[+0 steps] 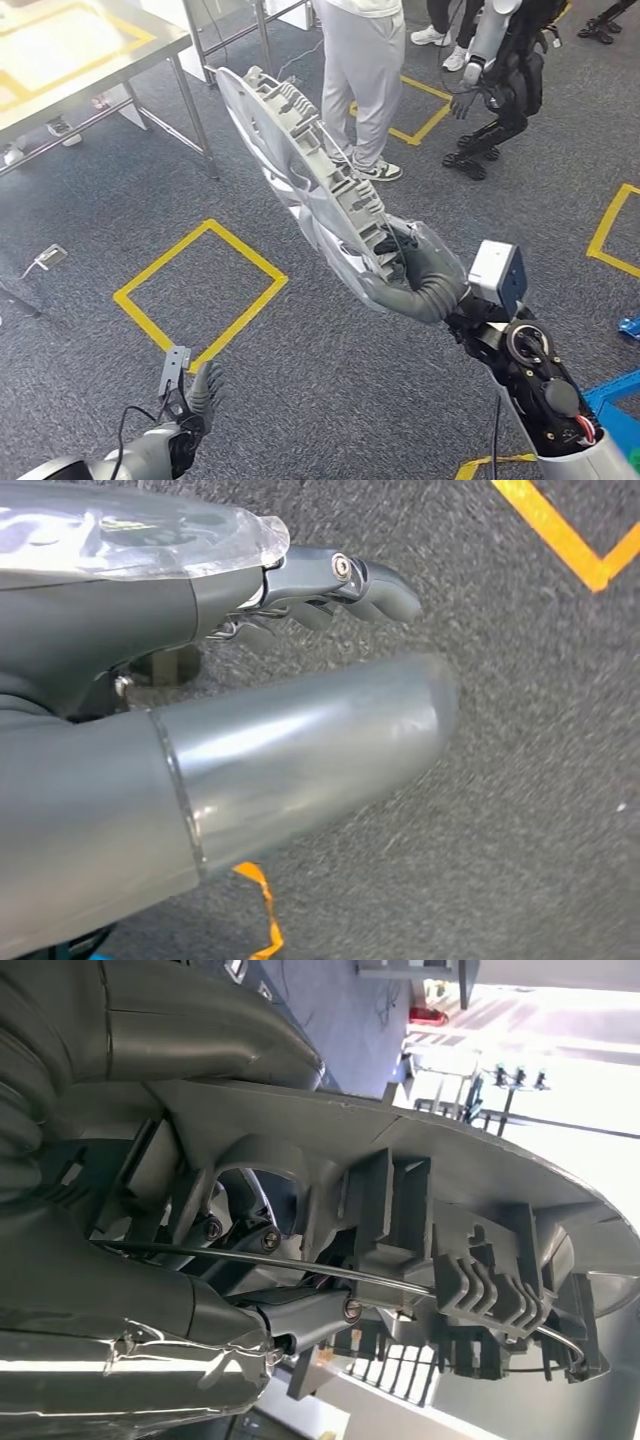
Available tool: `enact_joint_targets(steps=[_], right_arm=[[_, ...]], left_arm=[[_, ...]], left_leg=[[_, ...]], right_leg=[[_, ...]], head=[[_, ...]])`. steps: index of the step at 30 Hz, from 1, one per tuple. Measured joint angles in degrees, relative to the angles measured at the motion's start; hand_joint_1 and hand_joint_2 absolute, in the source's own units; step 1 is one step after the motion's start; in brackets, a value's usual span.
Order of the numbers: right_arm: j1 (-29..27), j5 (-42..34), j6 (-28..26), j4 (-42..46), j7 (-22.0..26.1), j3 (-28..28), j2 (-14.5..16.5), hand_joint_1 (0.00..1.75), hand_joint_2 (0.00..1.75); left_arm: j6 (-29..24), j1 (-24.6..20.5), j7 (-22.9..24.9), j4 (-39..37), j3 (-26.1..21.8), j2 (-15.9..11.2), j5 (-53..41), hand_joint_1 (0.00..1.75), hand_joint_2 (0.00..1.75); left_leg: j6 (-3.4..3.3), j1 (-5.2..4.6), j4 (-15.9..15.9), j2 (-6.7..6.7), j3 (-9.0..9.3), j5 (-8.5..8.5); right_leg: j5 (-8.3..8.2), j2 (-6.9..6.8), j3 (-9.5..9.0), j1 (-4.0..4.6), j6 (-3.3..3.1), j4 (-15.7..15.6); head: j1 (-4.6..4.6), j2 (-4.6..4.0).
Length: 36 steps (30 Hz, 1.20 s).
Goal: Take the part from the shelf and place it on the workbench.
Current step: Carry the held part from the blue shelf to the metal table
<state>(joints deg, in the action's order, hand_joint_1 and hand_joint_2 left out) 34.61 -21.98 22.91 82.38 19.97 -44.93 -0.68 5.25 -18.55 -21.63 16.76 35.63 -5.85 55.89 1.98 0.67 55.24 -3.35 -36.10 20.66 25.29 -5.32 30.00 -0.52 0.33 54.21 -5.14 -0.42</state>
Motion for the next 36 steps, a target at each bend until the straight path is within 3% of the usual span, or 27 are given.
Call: enact_joint_targets(steps=[1, 3, 5, 7, 9, 10, 11, 12, 14, 15, 16, 18, 19, 21, 23, 25, 26, 27, 29, 31, 34, 36], right_arm=[[0.12, -0.05, 0.05, 0.0, 0.02, 0.02, 0.01, 1.75, 1.75], [0.25, -0.21, 0.19, 0.01, 0.03, 0.03, 0.02, 1.75, 1.75], [0.29, -0.38, 0.25, 0.01, -0.01, 0.05, 0.04, 1.75, 1.75], [0.33, -0.51, 0.25, -0.02, -0.05, 0.1, 0.05, 1.75, 1.75], [0.28, -0.56, 0.25, -0.12, -0.17, 0.13, 0.04, 1.75, 1.75], [0.25, -0.55, 0.25, -0.2, -0.31, 0.13, 0.04, 1.75, 1.75], [0.24, -0.52, 0.25, -0.29, -0.45, 0.13, 0.03, 1.75, 1.75], [0.29, -0.5, 0.25, -0.37, -0.58, 0.13, 0.03, 1.75, 1.75], [0.55, -0.51, 0.24, -0.46, -0.75, 0.14, 0.03, 1.75, 1.75], [0.74, -0.59, 0.24, -0.51, -0.76, 0.15, 0.04, 1.75, 1.75], [0.91, -0.68, 0.24, -0.55, -0.78, 0.15, 0.04, 1.75, 1.75], [1.09, -0.81, 0.24, -0.6, -0.85, 0.15, 0.06, 1.75, 1.75], [1.13, -0.82, 0.24, -0.61, -0.93, 0.14, 0.08, 1.75, 1.75], [1.25, -0.88, 0.23, -0.63, -1.01, 0.13, 0.22, 1.75, 1.75], [1.39, -1.01, 0.22, -0.63, -0.97, 0.11, 0.34, 1.75, 1.75], [1.34, -1.08, 0.22, -0.63, -1.04, 0.04, 0.36, 1.75, 1.75], [1.28, -1.09, 0.23, -0.63, -1.08, -0.01, 0.37, 1.75, 1.75], [1.22, -1.09, 0.23, -0.63, -1.11, -0.04, 0.4, 1.75, 1.75], [1.23, -1.1, 0.19, -0.63, -1.05, -0.06, 0.57, 1.75, 1.75], [1.43, -1.11, 0.1, -0.69, -0.85, -0.07, 0.83, 1.75, 1.75], [1.7, -1.21, 0.07, -1.01, -0.32, -0.15, 1.15, 1.75, 1.75], [1.82, -1.55, -0.01, -1.31, -0.03, -0.18, 1.38, 1.75, 1.75]], left_arm=[[0.0, -0.06, 0.01, 0.0, 0.0, 0.02, -0.05, 0.0, 0.0], [0.0, -0.03, 0.02, 0.0, 0.0, 0.03, -0.14, 0.0, 0.0], [0.0, 0.01, 0.03, 0.0, 0.0, 0.07, -0.21, 0.0, 0.0], [0.0, -0.14, 0.04, 0.0, 0.0, 0.13, -0.28, 0.0, 0.0], [0.01, -0.23, 0.06, 0.0, 0.0, 0.24, -0.32, 0.0, 0.0], [0.02, -0.23, 0.11, 0.0, 0.0, 0.3, -0.36, 0.0, 0.0], [0.02, -0.22, 0.17, 0.0, 0.0, 0.36, -0.4, 0.0, 0.0], [0.03, -0.23, 0.22, 0.0, 0.0, 0.4, -0.44, 0.0, 0.0], [0.04, -0.31, 0.28, 0.0, 0.0, 0.58, -0.52, 0.0, 0.0], [0.04, -0.39, 0.33, -0.01, 0.0, 0.67, -0.58, 0.0, 0.0], [0.04, -0.44, 0.38, -0.01, 0.0, 0.72, -0.65, 0.0, 0.0], [0.04, -0.41, 0.45, -0.03, 0.0, 0.64, -0.76, 0.0, 0.0], [0.04, -0.31, 0.45, -0.03, 0.01, 0.66, -0.8, 0.0, 0.0], [0.02, -0.33, 0.46, -0.05, 0.02, 0.56, -0.87, 0.0, 0.0], [-0.01, -0.6, 0.48, -0.07, 0.02, 0.53, -0.9, 0.0, 0.0], [-0.03, -0.65, 0.52, -0.07, 0.02, 0.62, -0.9, 0.0, 0.0], [-0.03, -0.6, 0.54, -0.08, 0.02, 0.63, -0.89, 0.0, 0.0], [-0.04, -0.58, 0.56, -0.08, 0.02, 0.6, -0.89, 0.0, 0.0], [-0.06, -0.67, 0.56, -0.08, 0.02, 0.51, -0.79, 0.0, 0.0], [-0.07, -0.79, 0.56, -0.08, 0.02, 0.51, -0.58, 0.0, 0.0], [-0.06, -0.63, 0.59, -0.09, 0.02, 0.52, -0.33, 0.0, 0.0], [-0.02, -0.58, 0.61, -0.09, 0.02, 0.49, -0.25, 0.0, 0.0]], left_leg=[[-0.48, -0.2, -1.06, -0.22, 0.53, -0.04], [-1.44, -0.27, -1.02, 1.13, 0.54, 0.09], [-2.22, -0.01, -1.16, 2.34, 0.76, 0.14], [-2.8, 0.15, -1.25, 3.52, 0.92, 0.16], [-3.06, 0.0, -1.2, 4.92, 0.96, 0.23], [-3.1, -0.1, -1.16, 5.76, 1.01, 0.26], [-3.11, -0.16, -1.11, 6.62, 1.07, 0.27], [-3.07, -0.19, -1.02, 7.54, 1.15, 0.31], [-2.88, -0.17, -0.83, 9.15, 1.1, 0.37], [-2.68, -0.1, -0.68, 9.85, 0.85, 0.33], [-2.4, 0.03, -0.6, 10.48, 0.5, 0.2], [-1.65, 0.22, -0.67, 11.87, -0.06, -0.21], [-1.32, 0.16, -0.57, 11.57, -0.23, -0.19], [-0.79, -0.14, 2.33, 8.43, -1.68, 1.48], [-0.4, 0.0, 9.84, 4.74, -5.5, 4.97], [-0.02, 0.34, 15.95, 3.8, -8.83, 6.76], [0.12, 0.47, 15.88, 3.64, -8.89, 6.11], [0.21, 0.57, 13.33, 3.35, -7.6, 4.52], [0.16, 0.44, 4.79, 1.42, -2.88, 1.03], [-0.51, 0.1, -0.17, 0.21, -0.2, -0.19], [-1.78, -0.02, -0.46, 1.52, -0.08, 0.19], [-2.53, 0.12, -0.57, 2.2, 0.17, 0.28]], right_leg=[[0.18, -0.48, -0.12, 0.23, 0.3, 0.02], [0.59, -1.28, -0.41, 0.32, 0.88, 0.0], [2.21, 0.39, 0.23, 0.08, 1.4, 1.89], [5.8, 3.56, 3.34, -0.06, 1.61, 8.81], [8.84, 4.94, 7.51, -0.03, 1.62, 17.26], [8.87, 5.16, 8.73, -0.02, 1.54, 19.18], [7.65, 5.31, 8.85, -0.02, 1.38, 18.63], [5.29, 5.67, 7.82, -0.02, 1.13, 15.56], [0.54, 8.21, 4.48, -0.14, 0.55, 6.86], [-0.67, 9.47, 3.03, -0.24, 0.39, 3.48], [-0.95, 10.32, 2.27, -0.24, 0.32, 1.78], [-0.66, 9.65, 1.56, -0.27, 0.25, 0.85], [-0.75, 8.92, 1.33, -0.32, 0.11, 0.59], [-1.0, 7.33, 0.76, -0.61, -0.37, -0.09], [-0.99, 5.71, 0.57, -0.47, -0.68, -0.24], [-0.84, 4.06, 0.54, -0.4, -0.7, -0.22], [-0.74, 3.26, 0.5, -0.43, -0.63, -0.21], [-0.61, 2.51, 0.42, -0.48, -0.49, -0.19], [-0.17, 1.18, 0.16, -0.39, 0.03, -0.05], [0.32, 0.21, -0.06, -0.04, 0.71, 0.09], [0.99, -0.48, -0.37, -0.07, 1.58, 0.18], [3.03, 1.44, 0.79, -0.39, 1.97, 3.08]], head=[[0.08, 0.0], [0.56, 0.0], [0.99, 0.0], [1.53, 0.0], [1.83, 0.0], [1.88, 0.0], [1.9, 0.0], [1.95, 0.0], [2.02, 0.0], [2.03, 0.0], [2.04, 0.0], [2.07, 0.0], [2.08, 0.0], [1.58, 0.0], [1.06, 0.0], [0.93, 0.0], [0.86, 0.0], [0.74, 0.0], [0.45, 0.0], [0.42, 0.0], [1.02, 0.0], [1.41, 0.0]])
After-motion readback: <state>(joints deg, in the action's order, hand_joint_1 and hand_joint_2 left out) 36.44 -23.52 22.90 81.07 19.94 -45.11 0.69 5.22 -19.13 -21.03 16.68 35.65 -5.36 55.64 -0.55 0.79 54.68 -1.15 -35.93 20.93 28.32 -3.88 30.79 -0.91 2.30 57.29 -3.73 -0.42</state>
